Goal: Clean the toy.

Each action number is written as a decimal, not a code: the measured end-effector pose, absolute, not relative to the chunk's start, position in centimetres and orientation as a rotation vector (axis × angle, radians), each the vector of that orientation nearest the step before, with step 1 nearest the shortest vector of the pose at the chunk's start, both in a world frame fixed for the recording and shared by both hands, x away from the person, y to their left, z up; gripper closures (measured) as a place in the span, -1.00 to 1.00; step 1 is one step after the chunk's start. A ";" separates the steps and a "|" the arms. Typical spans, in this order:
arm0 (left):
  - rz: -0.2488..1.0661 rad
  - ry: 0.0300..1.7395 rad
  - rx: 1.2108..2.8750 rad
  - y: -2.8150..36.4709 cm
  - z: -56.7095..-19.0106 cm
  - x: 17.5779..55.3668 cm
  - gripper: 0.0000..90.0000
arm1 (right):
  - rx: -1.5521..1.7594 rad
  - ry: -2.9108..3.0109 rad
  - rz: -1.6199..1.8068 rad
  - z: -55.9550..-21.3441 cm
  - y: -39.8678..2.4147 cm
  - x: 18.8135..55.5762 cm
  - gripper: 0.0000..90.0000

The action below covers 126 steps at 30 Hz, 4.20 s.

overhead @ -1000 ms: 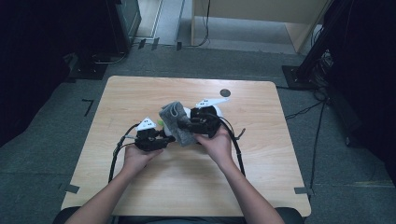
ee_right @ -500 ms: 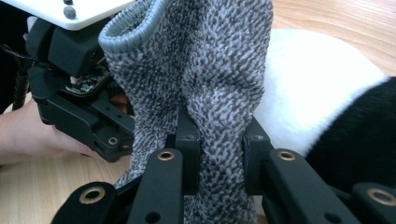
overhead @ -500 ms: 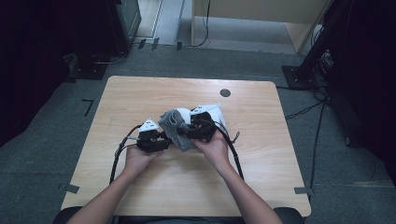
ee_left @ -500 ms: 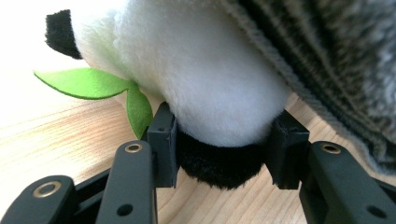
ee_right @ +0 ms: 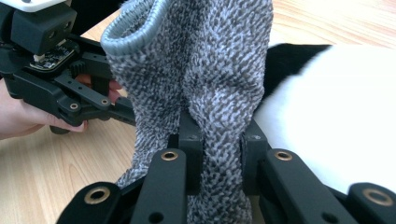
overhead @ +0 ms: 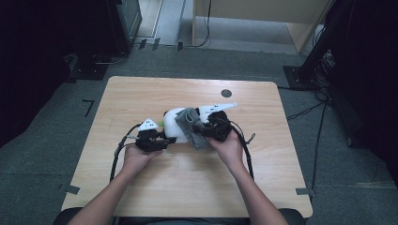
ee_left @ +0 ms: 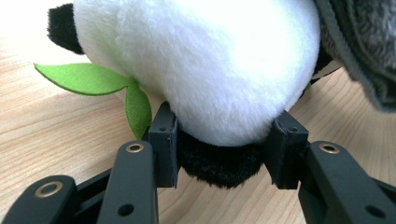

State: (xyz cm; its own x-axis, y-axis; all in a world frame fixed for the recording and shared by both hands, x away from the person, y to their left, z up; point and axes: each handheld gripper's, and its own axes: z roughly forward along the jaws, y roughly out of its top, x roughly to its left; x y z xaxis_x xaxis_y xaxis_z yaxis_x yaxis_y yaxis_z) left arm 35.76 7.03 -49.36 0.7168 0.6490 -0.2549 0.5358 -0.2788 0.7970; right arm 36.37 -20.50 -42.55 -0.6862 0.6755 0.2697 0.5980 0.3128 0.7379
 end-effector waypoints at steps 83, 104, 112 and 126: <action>0.127 0.935 1.952 6.7 -48.9 35.4 0.28 | 1.227 2.393 1.340 -42.6 -23.0 35.4 0.73; 0.121 0.920 1.948 6.8 -48.8 35.4 0.33 | 1.514 2.190 1.259 -43.2 -31.4 36.6 0.74; 0.116 0.911 1.926 7.1 -48.6 35.5 0.35 | 1.512 2.106 1.254 -42.3 -32.5 36.4 0.73; 0.092 0.817 1.946 7.4 -48.1 35.0 0.38 | 1.307 2.114 1.424 -39.4 -29.9 37.0 0.73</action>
